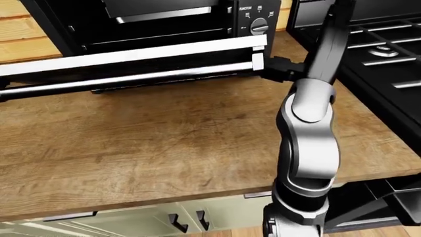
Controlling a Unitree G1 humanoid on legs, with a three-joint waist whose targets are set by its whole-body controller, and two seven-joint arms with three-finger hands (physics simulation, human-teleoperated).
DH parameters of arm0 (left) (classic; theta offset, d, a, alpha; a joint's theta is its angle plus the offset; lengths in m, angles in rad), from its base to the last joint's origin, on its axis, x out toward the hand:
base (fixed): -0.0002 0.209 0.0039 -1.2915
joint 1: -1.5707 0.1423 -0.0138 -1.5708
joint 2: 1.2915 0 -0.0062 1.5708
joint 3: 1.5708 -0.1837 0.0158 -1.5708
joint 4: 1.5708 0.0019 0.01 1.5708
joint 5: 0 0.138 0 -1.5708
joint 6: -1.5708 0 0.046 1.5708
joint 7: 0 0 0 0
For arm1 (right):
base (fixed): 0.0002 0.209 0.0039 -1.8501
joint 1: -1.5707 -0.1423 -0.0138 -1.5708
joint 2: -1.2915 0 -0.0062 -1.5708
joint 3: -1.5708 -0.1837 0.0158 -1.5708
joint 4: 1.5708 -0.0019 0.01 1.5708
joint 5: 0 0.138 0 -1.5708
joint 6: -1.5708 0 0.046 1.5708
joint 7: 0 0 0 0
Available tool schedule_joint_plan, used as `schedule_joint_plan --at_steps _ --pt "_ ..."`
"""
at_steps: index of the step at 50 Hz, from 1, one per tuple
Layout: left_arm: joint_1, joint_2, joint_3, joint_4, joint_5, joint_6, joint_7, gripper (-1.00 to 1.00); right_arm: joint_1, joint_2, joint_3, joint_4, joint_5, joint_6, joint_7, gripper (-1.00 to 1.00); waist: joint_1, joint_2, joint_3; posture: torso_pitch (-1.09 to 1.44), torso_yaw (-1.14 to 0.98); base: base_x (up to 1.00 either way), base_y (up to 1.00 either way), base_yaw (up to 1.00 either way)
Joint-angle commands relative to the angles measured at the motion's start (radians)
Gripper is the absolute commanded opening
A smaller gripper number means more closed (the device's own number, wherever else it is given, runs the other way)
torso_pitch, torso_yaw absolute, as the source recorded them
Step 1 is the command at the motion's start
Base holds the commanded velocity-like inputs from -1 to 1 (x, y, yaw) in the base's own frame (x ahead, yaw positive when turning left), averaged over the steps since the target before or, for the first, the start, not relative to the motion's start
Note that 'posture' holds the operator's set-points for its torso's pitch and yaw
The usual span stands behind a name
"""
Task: Close the toaster oven door.
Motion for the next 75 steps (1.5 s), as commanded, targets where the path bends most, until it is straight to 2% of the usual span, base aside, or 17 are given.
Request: schedule_joint_plan --at_steps 1,19,27,41,48,49,56,64,75 --pt "-0.014 0.018 0.018 -0.032 0.012 -0.013 -0.012 1.00 -0.064 0.003 0.046 -0.043 0.035 -0.076 0.031 1.00 0.009 -0.009 -0.028 0.00 0.00 0.00 0.00 0.00" --pt "-0.006 -0.029 0.029 -0.107 0.020 0.039 -0.043 1.00 -0.139 0.005 0.058 0.052 0.016 -0.120 0.036 1.00 0.025 -0.027 -0.034 0.00 0.00 0.00 0.00 0.00" --pt "-0.005 -0.037 0.033 -0.127 0.013 0.055 -0.048 1.00 -0.141 0.015 0.068 0.101 -0.003 -0.162 0.035 1.00 0.031 -0.033 -0.032 0.00 0.00 0.00 0.00 0.00" --pt "-0.015 -0.024 0.076 -0.255 -0.120 0.189 -0.002 1.00 -0.147 0.015 0.065 0.122 -0.013 -0.175 0.040 1.00 0.034 -0.033 -0.028 0.00 0.00 0.00 0.00 0.00" --pt "0.021 -0.069 0.080 -0.328 -0.144 0.207 0.001 1.00 -0.160 0.013 0.065 0.137 -0.014 -0.179 0.042 1.00 0.034 -0.031 -0.027 0.00 0.00 0.00 0.00 0.00" --pt "0.009 -0.077 0.088 -0.339 -0.181 0.254 0.022 1.00 -0.163 0.013 0.067 0.138 -0.014 -0.178 0.043 1.00 0.034 -0.031 -0.027 0.00 0.00 0.00 0.00 0.00" --pt "0.043 -0.117 0.081 -0.399 -0.190 0.254 0.036 1.00 -0.166 0.008 0.066 0.155 -0.020 -0.189 0.049 1.00 0.031 -0.032 -0.027 0.00 0.00 0.00 0.00 0.00" --pt "0.043 -0.123 0.090 -0.415 -0.199 0.274 0.037 1.00 -0.187 0.004 0.066 0.191 -0.025 -0.210 0.052 1.00 0.030 -0.032 -0.028 0.00 0.00 0.00 0.00 0.00" --pt "0.073 -0.166 0.105 -0.461 -0.213 0.291 0.052 1.00 -0.225 0.000 0.070 0.270 -0.031 -0.256 0.050 1.00 0.027 -0.031 -0.027 0.00 0.00 0.00 0.00 0.00"
